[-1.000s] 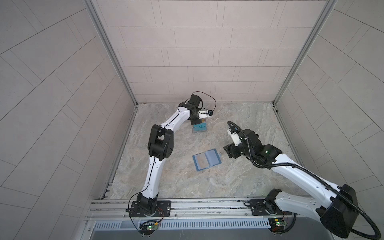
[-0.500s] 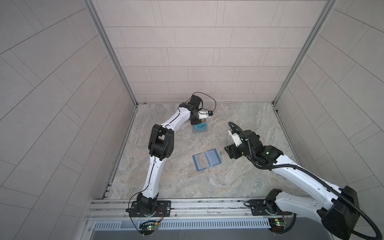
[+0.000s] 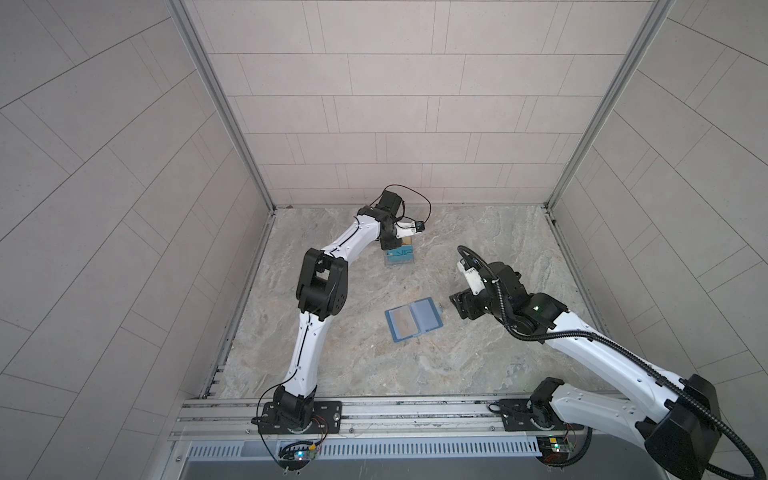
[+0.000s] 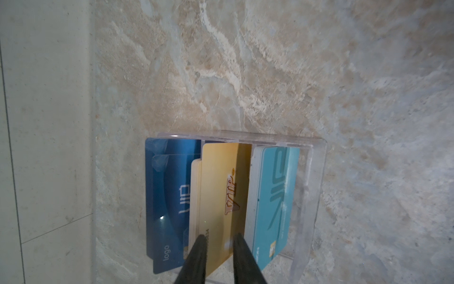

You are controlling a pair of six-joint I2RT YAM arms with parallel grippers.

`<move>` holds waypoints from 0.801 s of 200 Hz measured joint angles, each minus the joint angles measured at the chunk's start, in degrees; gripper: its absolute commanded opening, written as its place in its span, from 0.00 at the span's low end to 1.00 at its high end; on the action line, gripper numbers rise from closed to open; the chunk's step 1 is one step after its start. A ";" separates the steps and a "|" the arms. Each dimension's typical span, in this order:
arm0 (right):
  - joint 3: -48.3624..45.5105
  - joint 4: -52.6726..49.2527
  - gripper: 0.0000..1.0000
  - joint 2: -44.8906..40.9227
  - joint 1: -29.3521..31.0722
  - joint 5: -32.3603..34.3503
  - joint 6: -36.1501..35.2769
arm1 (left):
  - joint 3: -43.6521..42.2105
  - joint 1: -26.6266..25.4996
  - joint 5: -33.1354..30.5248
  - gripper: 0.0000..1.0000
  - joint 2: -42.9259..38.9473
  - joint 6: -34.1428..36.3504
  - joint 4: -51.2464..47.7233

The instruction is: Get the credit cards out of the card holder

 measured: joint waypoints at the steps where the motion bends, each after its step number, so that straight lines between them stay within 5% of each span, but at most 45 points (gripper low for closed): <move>1: -0.07 0.02 0.76 -0.04 0.00 -0.02 0.02 | -0.02 0.00 -0.02 0.28 0.00 -0.09 0.02; 47: -1.62 1.11 0.76 -0.59 0.00 -2.01 0.02 | -6.03 0.57 -1.16 0.38 -4.37 -5.90 4.09; 103: -2.12 3.80 0.76 -0.55 0.00 -7.56 0.02 | -28.79 1.62 -0.24 0.47 -27.23 -19.08 17.92; 160: -1.88 5.46 0.75 1.07 0.72 -13.16 0.28 | -54.73 1.77 6.73 0.43 -47.71 -44.24 31.23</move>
